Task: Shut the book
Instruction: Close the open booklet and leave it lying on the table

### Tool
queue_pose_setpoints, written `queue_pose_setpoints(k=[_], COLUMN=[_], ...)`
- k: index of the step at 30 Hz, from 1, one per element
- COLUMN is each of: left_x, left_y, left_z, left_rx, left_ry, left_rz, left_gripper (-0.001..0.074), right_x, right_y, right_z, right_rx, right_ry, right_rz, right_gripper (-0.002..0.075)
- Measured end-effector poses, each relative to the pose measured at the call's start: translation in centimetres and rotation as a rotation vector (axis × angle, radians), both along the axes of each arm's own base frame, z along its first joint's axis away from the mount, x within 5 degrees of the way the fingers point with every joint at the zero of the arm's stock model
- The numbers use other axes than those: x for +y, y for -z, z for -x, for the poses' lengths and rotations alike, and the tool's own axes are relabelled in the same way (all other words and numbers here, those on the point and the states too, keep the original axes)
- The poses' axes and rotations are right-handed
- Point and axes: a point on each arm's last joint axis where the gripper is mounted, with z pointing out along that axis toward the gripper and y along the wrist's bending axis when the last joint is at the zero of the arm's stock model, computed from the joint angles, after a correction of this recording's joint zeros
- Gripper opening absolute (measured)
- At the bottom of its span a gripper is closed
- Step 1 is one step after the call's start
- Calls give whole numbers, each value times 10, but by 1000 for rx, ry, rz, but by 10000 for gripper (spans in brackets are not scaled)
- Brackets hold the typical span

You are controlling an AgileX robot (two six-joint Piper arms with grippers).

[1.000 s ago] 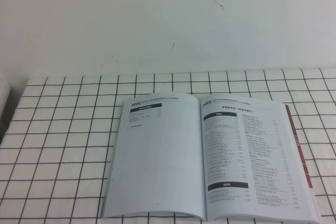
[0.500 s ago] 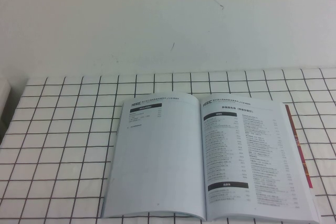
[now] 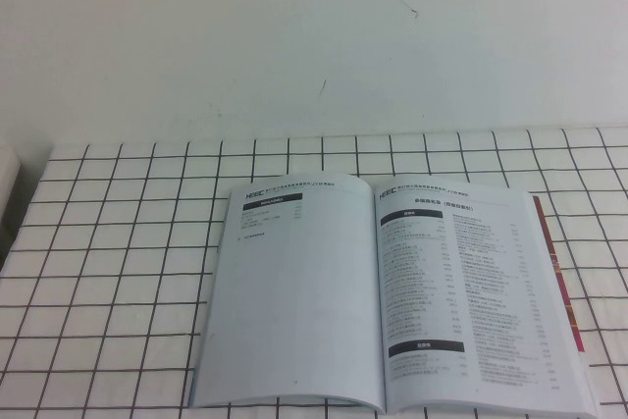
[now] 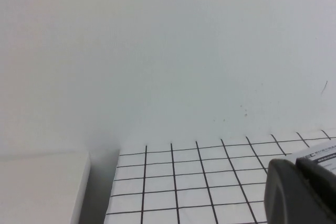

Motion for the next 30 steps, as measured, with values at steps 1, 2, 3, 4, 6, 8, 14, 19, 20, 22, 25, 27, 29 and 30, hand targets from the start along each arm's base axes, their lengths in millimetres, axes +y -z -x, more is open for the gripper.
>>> queue_pose_setpoints(k=[1, 2, 3, 4, 6, 8, 14, 19, 20, 22, 25, 27, 29, 30], left_x=[0, 0, 0, 0, 0, 2, 9, 7, 6, 4, 4, 4, 3, 3], left_y=[0, 0, 0, 0, -2, -9, -46, -88, -96, -134, -174, -194, -210, -217], left_z=[0, 0, 0, 0, 0, 1, 17, 35, 39, 56, 76, 78, 72, 65], left_rx=[0, 2, 4, 4, -21, -102, -546, -743, -759, -797, -758, -675, -573, -511], left_ry=[0, 1, 1, 1, -2, -7, 28, 110, 119, 141, 142, 128, 107, 98], left_rz=[1, 3, 6, 6, 19, 86, 382, 389, 384, 350, 337, 325, 309, 305], left_gripper=[-4, -4, -4, -4, -4, -4, -4, -4, -4, -4, -4, -4, -4, -4], right_x=[0, 0, -1, -1, -1, -1, -3, -4, -4, -4, -6, -6, -5, -4], right_y=[-3, -5, -7, -8, -10, -13, -30, -72, -88, -119, -159, -178, -195, -197], right_z=[1, 2, 3, 4, 4, 6, 19, 38, 45, 61, 80, 77, 66, 57], right_rx=[-37, -61, -83, -98, -115, -149, -379, -532, -569, -602, -558, -443, -296, -192], right_ry=[2, 3, 4, 5, 2, -17, -91, -125, -131, -142, -142, -137, -138, -138], right_rz=[-4, -6, -8, -10, -19, -65, -205, -212, -208, -192, -195, -208, -231, -242], right_gripper=[-3, -3, -3, -3, -3, -3, -3, -3, -3, -3, -3, -3, -3, -3])
